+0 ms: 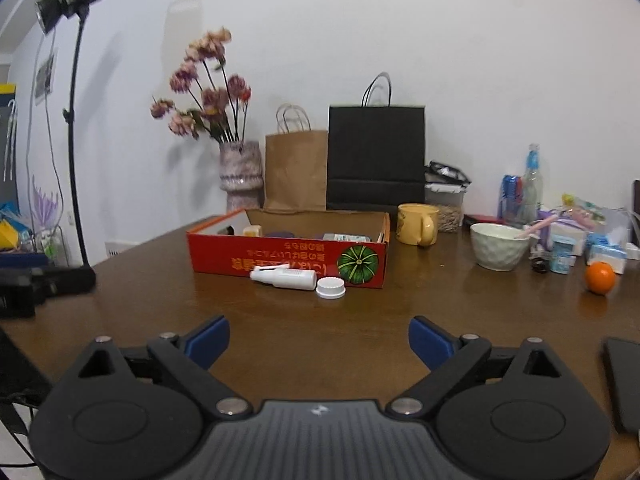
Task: Organize rigid objects
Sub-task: 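Grasp the white lotion bottle with the left tool while the right tool grasps the white cap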
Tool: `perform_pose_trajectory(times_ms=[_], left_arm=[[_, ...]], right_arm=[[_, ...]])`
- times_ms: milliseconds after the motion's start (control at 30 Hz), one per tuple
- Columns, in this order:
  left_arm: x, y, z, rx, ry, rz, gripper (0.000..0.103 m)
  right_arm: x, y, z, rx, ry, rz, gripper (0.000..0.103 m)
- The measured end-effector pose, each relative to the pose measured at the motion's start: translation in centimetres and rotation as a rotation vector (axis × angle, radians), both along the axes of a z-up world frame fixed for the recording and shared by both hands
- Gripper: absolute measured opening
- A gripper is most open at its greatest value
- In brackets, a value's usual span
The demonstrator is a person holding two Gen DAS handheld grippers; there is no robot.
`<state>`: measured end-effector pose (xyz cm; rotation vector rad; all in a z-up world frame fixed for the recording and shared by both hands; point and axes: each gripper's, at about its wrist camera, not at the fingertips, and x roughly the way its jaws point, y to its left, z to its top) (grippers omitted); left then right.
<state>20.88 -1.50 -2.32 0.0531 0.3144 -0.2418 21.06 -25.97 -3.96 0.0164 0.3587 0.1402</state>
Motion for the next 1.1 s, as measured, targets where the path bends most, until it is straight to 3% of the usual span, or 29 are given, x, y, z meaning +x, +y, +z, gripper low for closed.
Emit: perform_pose_trajectory(times_ms=[67,267,333,467,567,700,833,933,1100], left_arm=[[3.7,-0.3,-0.3,-0.015,0.053,-0.033,0.103],[15.6,-1.3,-0.8,-0.090,0.198,-0.170,0.103],[19.3,-1.7,-2.0,-0.092,0.239,-0.171,0.103],[25.1,-2.0,-4.4,-0.167,0.407,-0.142,0.100],[26.6,-2.4,-4.9,-0.179,0.410,-0.146,0.097],[27.8,-2.7,-5.1,-0.213,0.423,-0.134,0.085],[28.2,-3.3,-5.2,-0.217,0.422,-0.103,0.083],[27.8,-3.5,-5.2,-0.249,0.421,-0.092,0.062],[25.6,-4.0,-5.0,-0.267,0.434,-0.084,0.041]], right_arm=[[3.3,-0.3,-0.1,-0.006,0.039,0.017,0.088],[13.5,-0.5,-0.1,-0.036,0.115,0.065,0.082],[16.1,-0.5,-0.8,-0.045,0.138,0.067,0.080],[20.4,-0.3,-2.7,-0.049,0.187,0.071,0.072],[22.4,-0.4,-3.8,-0.039,0.220,0.077,0.066],[24.0,-0.6,-4.7,-0.018,0.239,0.089,0.056],[24.7,-0.8,-5.0,-0.005,0.246,0.090,0.047],[24.8,-1.0,-5.0,0.018,0.251,0.101,0.037],[23.7,-1.3,-4.9,0.013,0.252,0.108,0.037]])
